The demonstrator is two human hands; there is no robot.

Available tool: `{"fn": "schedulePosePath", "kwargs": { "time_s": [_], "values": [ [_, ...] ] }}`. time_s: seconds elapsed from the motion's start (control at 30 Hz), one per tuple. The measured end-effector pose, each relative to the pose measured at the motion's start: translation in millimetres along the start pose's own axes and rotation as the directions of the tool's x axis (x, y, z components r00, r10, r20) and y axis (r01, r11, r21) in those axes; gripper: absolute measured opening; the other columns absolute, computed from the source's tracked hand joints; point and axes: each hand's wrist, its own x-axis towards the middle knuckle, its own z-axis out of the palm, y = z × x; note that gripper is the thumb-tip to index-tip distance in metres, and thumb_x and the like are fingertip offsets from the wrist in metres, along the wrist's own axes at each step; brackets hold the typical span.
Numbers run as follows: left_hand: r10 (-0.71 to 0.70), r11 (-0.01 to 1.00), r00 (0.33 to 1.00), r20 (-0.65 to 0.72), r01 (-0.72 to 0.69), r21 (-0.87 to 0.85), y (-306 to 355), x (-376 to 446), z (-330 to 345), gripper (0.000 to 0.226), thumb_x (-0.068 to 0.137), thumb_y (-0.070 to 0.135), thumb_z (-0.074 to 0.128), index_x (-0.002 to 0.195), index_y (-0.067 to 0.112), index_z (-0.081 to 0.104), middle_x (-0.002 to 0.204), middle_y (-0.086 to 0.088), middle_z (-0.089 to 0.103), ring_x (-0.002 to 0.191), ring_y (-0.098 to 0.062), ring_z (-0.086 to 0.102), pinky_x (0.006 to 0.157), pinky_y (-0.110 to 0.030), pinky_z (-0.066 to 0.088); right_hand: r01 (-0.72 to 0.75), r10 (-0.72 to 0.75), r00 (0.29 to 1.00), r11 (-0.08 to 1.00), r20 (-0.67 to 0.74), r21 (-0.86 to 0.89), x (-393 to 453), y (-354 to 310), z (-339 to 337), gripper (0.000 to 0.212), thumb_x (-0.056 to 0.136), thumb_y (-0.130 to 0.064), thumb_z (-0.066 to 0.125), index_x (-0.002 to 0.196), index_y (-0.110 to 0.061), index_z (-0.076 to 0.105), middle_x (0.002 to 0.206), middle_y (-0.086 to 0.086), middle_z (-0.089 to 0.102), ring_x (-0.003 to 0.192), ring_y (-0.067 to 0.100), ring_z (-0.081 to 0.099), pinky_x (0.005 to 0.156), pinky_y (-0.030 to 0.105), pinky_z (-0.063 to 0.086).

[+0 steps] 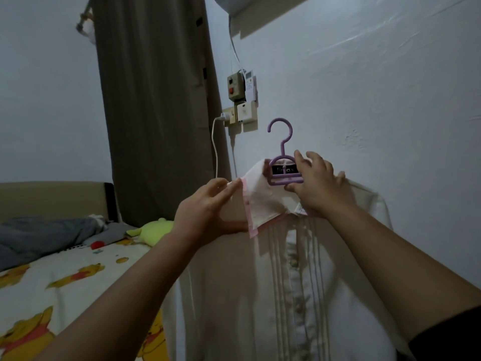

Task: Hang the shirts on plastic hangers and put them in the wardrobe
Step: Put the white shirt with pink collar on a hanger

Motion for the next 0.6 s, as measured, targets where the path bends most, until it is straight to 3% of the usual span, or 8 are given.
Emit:
{"fn": "schedulePosePath", "kwargs": {
  "time_s": [0.2,0.37,0.5,0.6],
  "values": [
    [-0.034,0.998,0.999,0.007,0.034,0.06,-26,-7,36,0.089,0.067,0.065,0.069,0.14,0.019,0.047,0.118,-0.011,0.059,0.091,-0.027,0.062,0.061,-0.031,0.052,-0.025,0.024,0.999,0.998,0.028,0.051,26,-11,54,0.077,0.089,-0.046,0.056,0.15,-0.033,0.01,0.156,0.002,0.014,0.142,0.026,0.014,0.113,0.059,0.011],
    [-0.082,0.989,0.996,0.022,0.079,0.124,-62,-15,62,0.093,0.067,0.076,0.05,0.139,0.017,0.049,0.115,-0.012,0.061,0.087,-0.027,0.063,0.056,-0.032,0.051,0.014,-0.018,0.997,0.999,0.073,0.051,52,-32,95,0.071,0.092,-0.046,0.05,0.149,-0.035,0.009,0.156,0.002,0.014,0.142,0.026,0.014,0.111,0.061,0.009],
    [-0.103,0.985,0.994,0.038,0.097,0.141,-90,-21,89,0.097,0.064,0.065,0.073,0.142,0.015,0.045,0.115,-0.012,0.06,0.087,-0.028,0.063,0.055,-0.032,0.051,0.044,-0.045,0.995,0.999,0.092,0.014,74,-44,125,0.071,0.093,-0.048,0.049,0.149,-0.035,0.007,0.156,0.003,0.013,0.142,0.028,0.014,0.11,0.063,0.008],
    [-0.177,0.978,0.983,0.036,0.172,0.118,-107,-25,112,0.095,0.063,0.062,0.076,0.141,0.017,0.046,0.113,-0.012,0.062,0.085,-0.027,0.063,0.056,-0.032,0.052,0.058,-0.061,0.994,0.998,0.093,0.034,88,-53,150,0.071,0.092,-0.049,0.048,0.149,-0.036,0.007,0.157,0.002,0.011,0.144,0.026,0.011,0.111,0.061,0.011]
  ]
}}
